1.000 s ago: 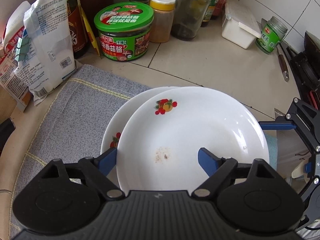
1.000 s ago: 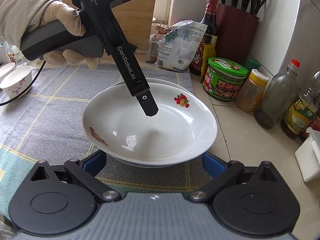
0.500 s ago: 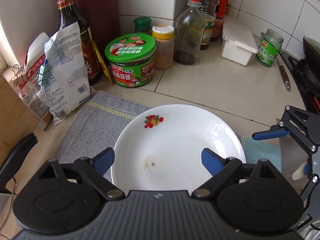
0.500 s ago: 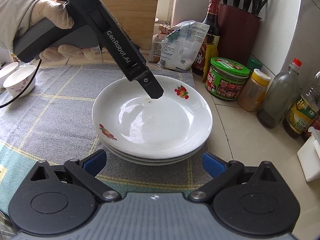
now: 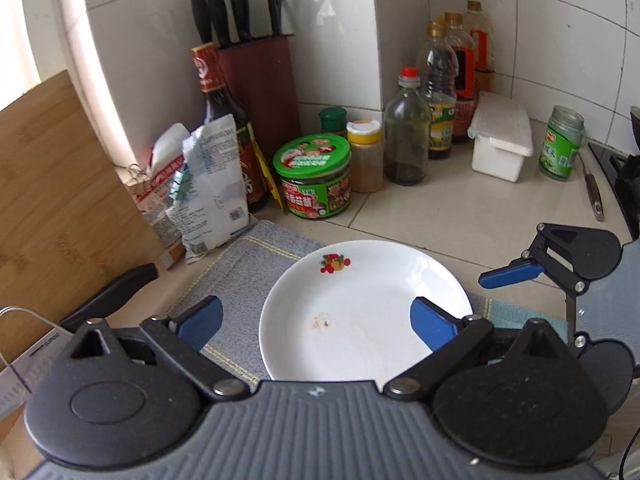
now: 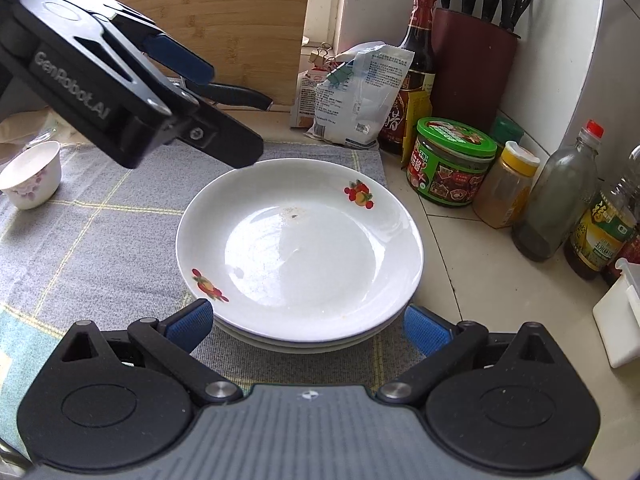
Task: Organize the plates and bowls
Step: 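Open the left tool and withdraw it from the plate stack, then move both tools away from the plate stack toward the white bowls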
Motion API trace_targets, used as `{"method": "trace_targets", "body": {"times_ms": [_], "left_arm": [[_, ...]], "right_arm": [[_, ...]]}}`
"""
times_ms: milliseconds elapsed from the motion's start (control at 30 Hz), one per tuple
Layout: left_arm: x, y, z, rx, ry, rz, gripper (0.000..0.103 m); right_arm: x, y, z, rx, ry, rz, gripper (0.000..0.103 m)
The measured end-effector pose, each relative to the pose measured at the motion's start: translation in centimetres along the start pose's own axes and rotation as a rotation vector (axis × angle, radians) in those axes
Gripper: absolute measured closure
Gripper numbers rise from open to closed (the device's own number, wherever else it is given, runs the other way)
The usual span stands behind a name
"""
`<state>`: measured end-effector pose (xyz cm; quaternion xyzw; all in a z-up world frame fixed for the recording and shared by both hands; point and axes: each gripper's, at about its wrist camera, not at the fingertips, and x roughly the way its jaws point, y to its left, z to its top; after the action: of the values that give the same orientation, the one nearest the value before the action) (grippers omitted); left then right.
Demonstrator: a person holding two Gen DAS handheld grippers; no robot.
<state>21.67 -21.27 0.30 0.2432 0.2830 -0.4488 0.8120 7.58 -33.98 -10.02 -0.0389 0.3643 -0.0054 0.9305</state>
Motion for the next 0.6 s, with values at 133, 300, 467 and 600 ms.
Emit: {"method": "trace_targets", "body": {"times_ms": [133, 300, 467, 600], "left_arm": [[-2.3, -0.6, -0.9, -0.065, -0.066, 0.090, 0.001], [-3.0, -1.9, -2.5, -0.127, -0.074, 0.210, 0.001], [-3.3, -2.7, -4.2, -0.202, -0.039, 0.251, 0.001], [-4.2, -2.7, -5.7, -0.253, -0.006, 0.259, 0.001]], "right_arm": [[0.0, 0.1, 0.5, 0.013, 0.001, -0.001, 0.000], [0.2, 0.2, 0.9, 0.021, 0.021, -0.011, 0.000], [0.7, 0.4, 1.3, 0.010, 0.046, -0.006, 0.000], [1.1, 1.4, 1.6, -0.009, 0.057, 0.006, 0.000]]}}
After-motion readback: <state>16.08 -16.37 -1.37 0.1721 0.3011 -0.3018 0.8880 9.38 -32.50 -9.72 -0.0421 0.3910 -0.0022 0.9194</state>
